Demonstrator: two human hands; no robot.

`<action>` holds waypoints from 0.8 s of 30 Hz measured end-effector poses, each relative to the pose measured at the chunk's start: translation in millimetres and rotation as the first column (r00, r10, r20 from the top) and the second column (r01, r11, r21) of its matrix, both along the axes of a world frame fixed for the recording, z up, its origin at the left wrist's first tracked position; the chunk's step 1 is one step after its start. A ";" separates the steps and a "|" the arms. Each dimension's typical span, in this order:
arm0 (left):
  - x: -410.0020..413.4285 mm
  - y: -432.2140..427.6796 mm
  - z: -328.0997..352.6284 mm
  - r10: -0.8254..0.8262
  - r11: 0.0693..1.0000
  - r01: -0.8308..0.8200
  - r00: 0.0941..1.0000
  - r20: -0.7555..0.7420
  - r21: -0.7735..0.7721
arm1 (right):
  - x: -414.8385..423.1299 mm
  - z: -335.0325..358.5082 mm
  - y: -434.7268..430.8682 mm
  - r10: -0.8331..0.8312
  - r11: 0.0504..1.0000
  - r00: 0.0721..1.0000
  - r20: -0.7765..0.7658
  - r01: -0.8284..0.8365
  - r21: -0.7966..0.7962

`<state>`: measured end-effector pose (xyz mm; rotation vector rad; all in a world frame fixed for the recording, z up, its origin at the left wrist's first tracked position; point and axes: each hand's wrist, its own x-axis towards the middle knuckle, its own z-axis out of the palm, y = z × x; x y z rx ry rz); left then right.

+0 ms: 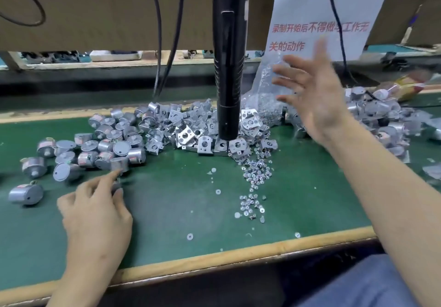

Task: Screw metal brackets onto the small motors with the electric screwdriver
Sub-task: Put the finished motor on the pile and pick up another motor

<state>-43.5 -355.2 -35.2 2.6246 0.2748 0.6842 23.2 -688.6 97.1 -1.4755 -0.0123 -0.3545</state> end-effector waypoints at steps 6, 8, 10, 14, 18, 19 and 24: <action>-9.0 -7.8 9.5 -0.153 0.983 0.157 0.987 0.050 -0.091 | -12.8 -2.1 60.9 0.389 0.897 0.920 0.054 -0.365 -0.248; -10.4 -8.1 11.2 -0.254 0.963 0.254 0.967 0.022 -0.084 | -12.5 2.6 70.6 0.415 0.894 0.906 0.086 -0.389 -0.222; -12.5 -8.9 12.9 -0.369 0.928 0.368 0.929 -0.013 -0.051 | -12.4 8.0 79.6 0.463 0.878 0.880 0.111 -0.438 -0.193; -16.5 -11.6 18.2 -0.497 0.867 0.494 0.866 -0.049 -0.059 | -11.5 11.9 101.9 0.503 0.855 0.853 0.141 -0.467 -0.225; -16.6 -12.5 19.7 -0.494 0.869 0.490 0.868 -0.052 -0.070 | -10.9 12.5 118.6 0.476 0.867 0.863 0.166 -0.431 -0.249; -16.8 -12.8 19.7 -0.495 0.868 0.492 0.867 -0.049 -0.070 | -10.9 13.1 120.3 0.477 0.871 0.861 0.178 -0.437 -0.222; -19.7 -13.7 16.9 -0.490 0.870 0.482 0.869 -0.071 -0.108 | -6.9 16.3 120.6 0.455 0.889 0.867 0.203 -0.456 -0.042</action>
